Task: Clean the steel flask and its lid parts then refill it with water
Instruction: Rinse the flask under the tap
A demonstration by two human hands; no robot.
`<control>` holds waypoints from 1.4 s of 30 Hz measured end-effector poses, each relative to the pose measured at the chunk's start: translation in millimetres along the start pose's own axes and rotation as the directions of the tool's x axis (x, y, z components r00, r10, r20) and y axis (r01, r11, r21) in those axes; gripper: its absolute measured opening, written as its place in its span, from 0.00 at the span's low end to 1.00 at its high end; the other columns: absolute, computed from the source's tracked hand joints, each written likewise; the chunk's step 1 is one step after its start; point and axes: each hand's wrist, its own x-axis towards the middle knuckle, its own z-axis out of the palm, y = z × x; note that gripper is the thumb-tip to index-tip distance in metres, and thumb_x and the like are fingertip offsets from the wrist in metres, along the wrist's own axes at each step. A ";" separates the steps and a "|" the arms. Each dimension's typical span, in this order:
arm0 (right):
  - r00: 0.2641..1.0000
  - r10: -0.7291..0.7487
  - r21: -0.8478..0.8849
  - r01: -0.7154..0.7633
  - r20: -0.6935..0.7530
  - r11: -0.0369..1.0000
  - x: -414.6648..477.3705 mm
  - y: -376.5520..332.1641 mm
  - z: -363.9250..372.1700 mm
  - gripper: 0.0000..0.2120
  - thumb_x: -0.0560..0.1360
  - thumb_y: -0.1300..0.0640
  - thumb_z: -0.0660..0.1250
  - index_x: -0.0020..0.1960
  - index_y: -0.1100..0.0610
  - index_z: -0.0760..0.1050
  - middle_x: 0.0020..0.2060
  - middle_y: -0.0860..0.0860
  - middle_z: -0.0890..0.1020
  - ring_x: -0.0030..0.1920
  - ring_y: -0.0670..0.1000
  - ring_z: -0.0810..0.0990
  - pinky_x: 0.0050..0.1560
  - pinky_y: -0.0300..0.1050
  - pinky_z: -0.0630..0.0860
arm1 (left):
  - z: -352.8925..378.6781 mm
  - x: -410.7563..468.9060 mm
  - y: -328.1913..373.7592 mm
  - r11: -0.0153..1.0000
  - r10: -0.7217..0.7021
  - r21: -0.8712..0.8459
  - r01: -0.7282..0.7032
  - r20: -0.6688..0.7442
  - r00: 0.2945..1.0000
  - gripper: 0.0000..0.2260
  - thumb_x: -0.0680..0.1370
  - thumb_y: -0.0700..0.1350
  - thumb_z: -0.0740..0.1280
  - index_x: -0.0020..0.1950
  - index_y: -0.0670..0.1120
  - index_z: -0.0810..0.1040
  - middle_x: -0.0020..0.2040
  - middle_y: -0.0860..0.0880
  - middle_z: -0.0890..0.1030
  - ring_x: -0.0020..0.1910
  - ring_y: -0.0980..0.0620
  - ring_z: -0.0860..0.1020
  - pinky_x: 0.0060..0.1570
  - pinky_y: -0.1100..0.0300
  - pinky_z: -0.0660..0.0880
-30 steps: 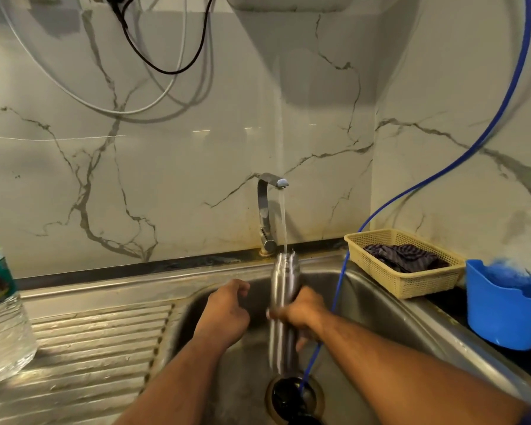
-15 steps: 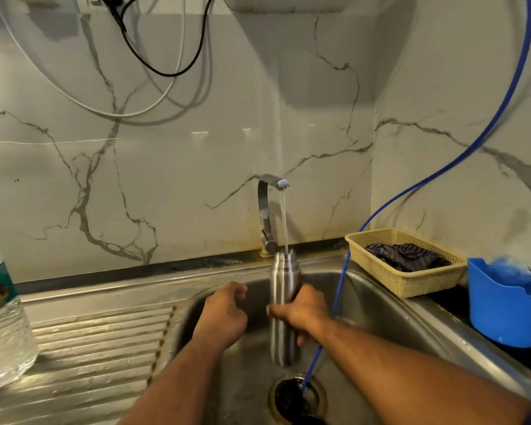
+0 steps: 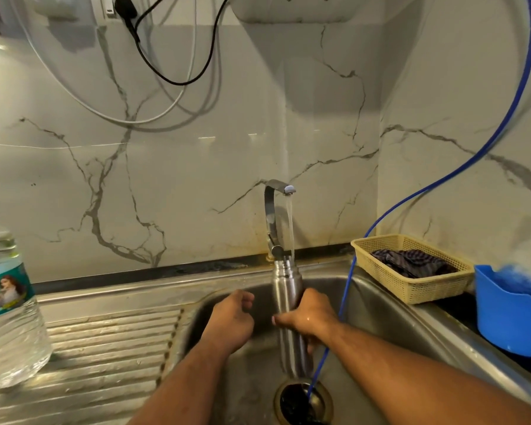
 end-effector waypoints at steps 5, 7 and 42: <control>0.983 -0.138 0.593 0.042 0.118 0.804 -9.3 -14.2 -5.1 0.32 0.67 0.51 0.83 0.65 0.53 0.72 0.54 0.54 0.84 0.48 0.55 0.87 0.41 0.57 0.86 | -7.1 -13.5 9.7 0.805 -0.330 -0.423 0.415 0.262 0.907 0.25 0.81 0.66 0.59 0.59 0.46 0.79 0.58 0.39 0.81 0.57 0.39 0.79 0.58 0.42 0.78; 0.963 -0.198 0.625 0.042 0.182 0.779 -13.8 -17.9 -6.5 0.36 0.65 0.49 0.83 0.68 0.53 0.71 0.57 0.55 0.84 0.52 0.56 0.87 0.44 0.58 0.85 | -17.8 -14.4 16.1 0.508 -0.367 -0.624 0.593 0.466 0.805 0.27 0.80 0.67 0.59 0.58 0.44 0.77 0.56 0.36 0.80 0.54 0.35 0.79 0.57 0.41 0.77; 0.995 0.026 0.954 -0.104 0.100 0.282 13.8 -10.7 -18.2 0.19 0.76 0.57 0.74 0.64 0.60 0.76 0.57 0.62 0.83 0.57 0.60 0.83 0.55 0.56 0.83 | -20.5 -20.4 48.9 0.550 -0.401 -0.835 0.014 -0.249 0.881 0.23 0.80 0.56 0.68 0.71 0.49 0.70 0.62 0.42 0.75 0.58 0.41 0.78 0.52 0.46 0.82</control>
